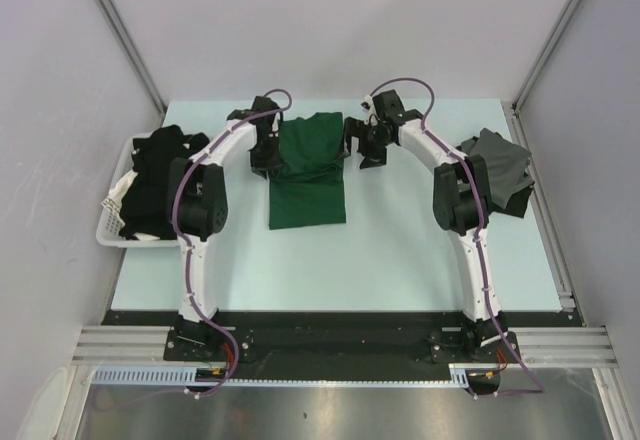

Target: Fold and stack the t-shirts

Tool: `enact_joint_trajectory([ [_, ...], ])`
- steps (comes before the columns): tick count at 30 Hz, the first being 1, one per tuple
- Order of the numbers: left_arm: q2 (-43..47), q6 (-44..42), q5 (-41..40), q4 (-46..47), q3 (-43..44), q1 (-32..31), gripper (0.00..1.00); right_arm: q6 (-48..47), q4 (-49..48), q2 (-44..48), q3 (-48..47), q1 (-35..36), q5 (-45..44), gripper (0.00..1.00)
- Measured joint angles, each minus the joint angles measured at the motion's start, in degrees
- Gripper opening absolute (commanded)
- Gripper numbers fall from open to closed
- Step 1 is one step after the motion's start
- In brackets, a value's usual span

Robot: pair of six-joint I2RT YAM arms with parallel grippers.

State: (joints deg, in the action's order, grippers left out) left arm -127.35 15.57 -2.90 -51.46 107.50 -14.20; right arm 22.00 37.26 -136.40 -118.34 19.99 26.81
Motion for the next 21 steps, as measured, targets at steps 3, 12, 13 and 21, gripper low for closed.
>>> enact_joint_trajectory([
  [3,0.3,0.0,0.0,0.3,0.0,0.1,0.37,-0.1,0.2,0.1,-0.1,0.0,-0.6,1.0],
  [12,10.2,0.0,0.7,0.6,-5.7,0.1,0.22,0.0,0.4,9.7,8.6,0.2,-2.2,1.0],
  [13,11.7,0.0,0.8,0.5,-6.8,0.1,0.19,0.0,-0.2,11.5,10.1,0.4,-2.5,1.0],
  [21,22.0,0.7,6.0,3.6,-19.8,0.1,0.0,0.4,-3.2,22.1,20.5,1.2,-3.5,1.0],
])
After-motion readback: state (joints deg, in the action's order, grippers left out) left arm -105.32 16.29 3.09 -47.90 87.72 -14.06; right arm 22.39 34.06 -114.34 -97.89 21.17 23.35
